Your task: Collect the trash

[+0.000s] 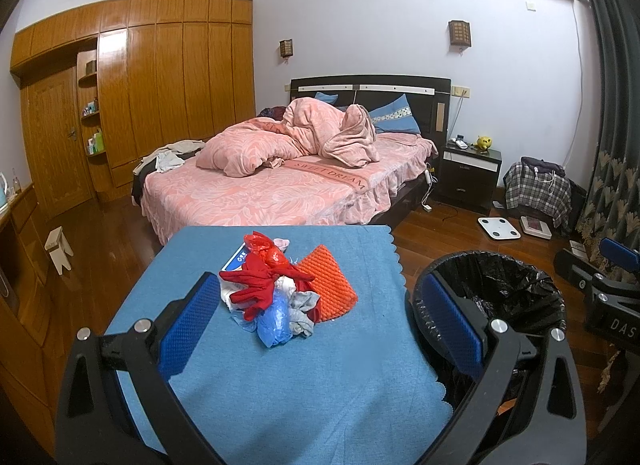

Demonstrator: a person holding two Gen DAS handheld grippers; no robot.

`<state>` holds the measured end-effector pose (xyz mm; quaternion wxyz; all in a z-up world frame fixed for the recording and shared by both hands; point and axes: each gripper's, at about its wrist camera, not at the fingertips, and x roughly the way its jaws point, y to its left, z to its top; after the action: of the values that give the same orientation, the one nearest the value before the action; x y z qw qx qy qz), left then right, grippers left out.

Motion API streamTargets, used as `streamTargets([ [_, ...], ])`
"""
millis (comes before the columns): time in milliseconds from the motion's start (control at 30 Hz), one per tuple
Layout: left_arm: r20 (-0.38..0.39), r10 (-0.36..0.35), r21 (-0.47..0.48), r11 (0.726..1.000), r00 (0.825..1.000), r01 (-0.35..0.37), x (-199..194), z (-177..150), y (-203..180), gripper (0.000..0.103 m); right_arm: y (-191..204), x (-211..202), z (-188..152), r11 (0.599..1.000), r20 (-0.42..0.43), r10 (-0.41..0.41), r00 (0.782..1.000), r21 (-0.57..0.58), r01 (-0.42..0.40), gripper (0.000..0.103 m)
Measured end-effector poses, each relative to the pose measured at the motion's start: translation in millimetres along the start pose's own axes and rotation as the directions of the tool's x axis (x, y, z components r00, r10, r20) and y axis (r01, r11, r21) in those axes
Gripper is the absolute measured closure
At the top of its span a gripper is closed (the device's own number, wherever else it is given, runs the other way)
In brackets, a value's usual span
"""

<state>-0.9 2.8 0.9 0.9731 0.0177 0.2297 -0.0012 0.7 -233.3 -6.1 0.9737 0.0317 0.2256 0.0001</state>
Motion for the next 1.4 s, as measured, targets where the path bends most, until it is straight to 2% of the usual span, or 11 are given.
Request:
streamTargets([
  [1333, 0.000, 0.000, -0.001, 1.000, 1.000, 0.000, 0.0, -0.2, -0.2, 0.005, -3.4, 1.9, -2.7, 1.000, 0.001, 0.004, 1.000, 0.005, -0.004, 0.006],
  [1400, 0.000, 0.000, -0.002, 1.000, 1.000, 0.000, 0.0, -0.2, -0.1, 0.005, 0.2, 0.8, 4.6, 1.000, 0.002, 0.005, 1.000, 0.004, -0.005, 0.006],
])
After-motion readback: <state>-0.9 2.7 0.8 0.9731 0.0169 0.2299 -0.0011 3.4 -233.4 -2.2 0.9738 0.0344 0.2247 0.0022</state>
